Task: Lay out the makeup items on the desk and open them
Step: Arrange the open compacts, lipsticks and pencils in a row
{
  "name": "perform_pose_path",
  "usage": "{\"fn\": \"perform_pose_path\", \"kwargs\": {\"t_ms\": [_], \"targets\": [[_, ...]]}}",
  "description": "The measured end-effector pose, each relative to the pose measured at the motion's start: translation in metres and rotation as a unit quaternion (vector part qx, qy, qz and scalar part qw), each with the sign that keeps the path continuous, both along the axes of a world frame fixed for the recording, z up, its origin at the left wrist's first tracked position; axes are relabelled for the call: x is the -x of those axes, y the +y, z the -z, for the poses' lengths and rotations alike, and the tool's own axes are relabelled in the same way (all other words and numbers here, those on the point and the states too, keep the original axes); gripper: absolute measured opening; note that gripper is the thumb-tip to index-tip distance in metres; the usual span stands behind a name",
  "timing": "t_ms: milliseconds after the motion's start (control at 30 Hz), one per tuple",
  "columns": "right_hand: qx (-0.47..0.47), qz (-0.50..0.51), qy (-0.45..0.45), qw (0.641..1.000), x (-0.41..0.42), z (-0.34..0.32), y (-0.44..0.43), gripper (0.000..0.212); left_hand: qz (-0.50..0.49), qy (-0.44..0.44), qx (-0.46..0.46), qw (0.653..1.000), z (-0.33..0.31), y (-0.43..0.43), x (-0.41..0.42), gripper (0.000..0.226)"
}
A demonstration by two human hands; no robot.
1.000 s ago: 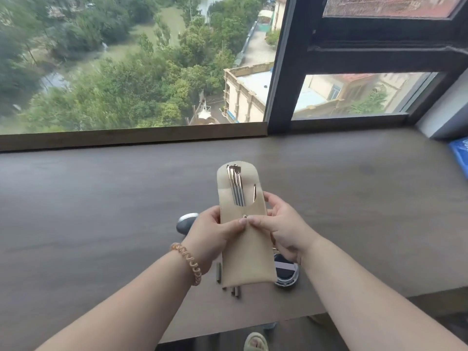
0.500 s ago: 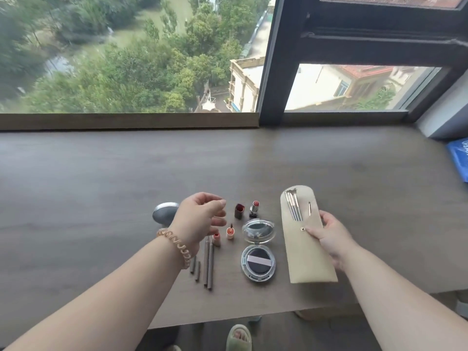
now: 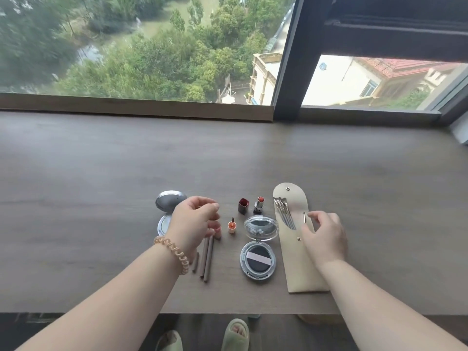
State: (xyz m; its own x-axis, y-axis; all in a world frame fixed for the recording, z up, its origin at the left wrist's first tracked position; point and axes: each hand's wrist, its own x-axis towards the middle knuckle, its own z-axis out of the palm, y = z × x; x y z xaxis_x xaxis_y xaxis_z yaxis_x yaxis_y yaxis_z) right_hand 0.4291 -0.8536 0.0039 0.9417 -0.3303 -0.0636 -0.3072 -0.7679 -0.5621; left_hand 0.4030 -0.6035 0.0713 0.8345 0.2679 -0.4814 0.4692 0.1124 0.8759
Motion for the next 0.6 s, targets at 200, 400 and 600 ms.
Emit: {"fn": "perform_pose_path", "kwargs": {"t_ms": [200, 400, 600], "targets": [[-0.068, -0.222, -0.007, 0.973, 0.000, -0.014, 0.031, 0.030, -0.019, -0.022, -0.019, 0.999, -0.004, 0.000, -0.003, 0.004], [-0.048, -0.250, 0.018, 0.967, -0.006, -0.011, 0.038, 0.020, 0.032, -0.056, -0.061, 0.996, -0.010, -0.005, -0.001, 0.003], [-0.038, -0.269, 0.002, 0.962, -0.009, -0.022, 0.035, 0.014, 0.100, -0.080, -0.092, 0.987, -0.010, -0.010, -0.001, 0.007]]}}
